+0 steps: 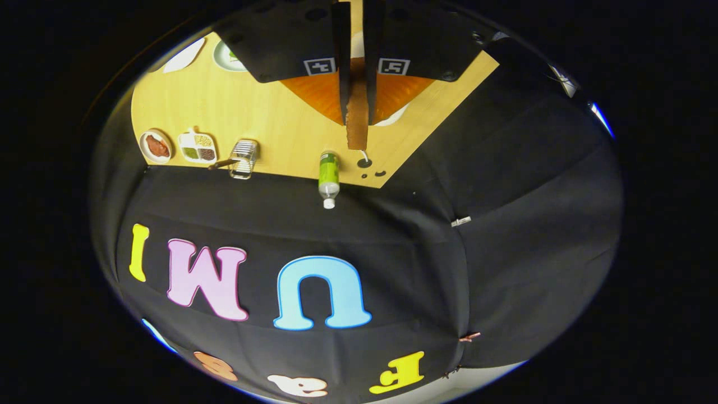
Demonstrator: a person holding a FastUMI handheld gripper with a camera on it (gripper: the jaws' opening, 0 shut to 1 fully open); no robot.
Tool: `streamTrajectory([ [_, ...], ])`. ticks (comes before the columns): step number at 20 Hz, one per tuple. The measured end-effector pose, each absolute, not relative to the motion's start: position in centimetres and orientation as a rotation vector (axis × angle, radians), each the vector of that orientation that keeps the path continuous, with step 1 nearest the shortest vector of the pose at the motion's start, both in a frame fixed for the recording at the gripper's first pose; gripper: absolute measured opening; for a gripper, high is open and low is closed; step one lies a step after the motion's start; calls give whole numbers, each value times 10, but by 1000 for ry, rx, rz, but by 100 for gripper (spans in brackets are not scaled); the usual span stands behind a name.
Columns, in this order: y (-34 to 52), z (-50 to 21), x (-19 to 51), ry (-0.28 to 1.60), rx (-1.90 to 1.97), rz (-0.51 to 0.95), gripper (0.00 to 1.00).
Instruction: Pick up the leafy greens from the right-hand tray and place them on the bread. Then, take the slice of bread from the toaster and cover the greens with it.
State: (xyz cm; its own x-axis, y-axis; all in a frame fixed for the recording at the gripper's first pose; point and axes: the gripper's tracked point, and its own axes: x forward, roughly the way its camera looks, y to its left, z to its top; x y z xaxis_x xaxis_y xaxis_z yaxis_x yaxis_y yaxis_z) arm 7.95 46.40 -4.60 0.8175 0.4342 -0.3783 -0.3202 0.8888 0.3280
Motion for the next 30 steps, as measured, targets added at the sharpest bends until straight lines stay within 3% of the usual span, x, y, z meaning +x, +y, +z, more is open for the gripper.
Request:
streamTrajectory([
  [4,386,-70,84,475,250,307,13],
  [11,279,-181,48,655,237,142,13],
  [23,326,-265,25,756,436,234,13],
  [30,304,-298,34,756,466,166,13],
])
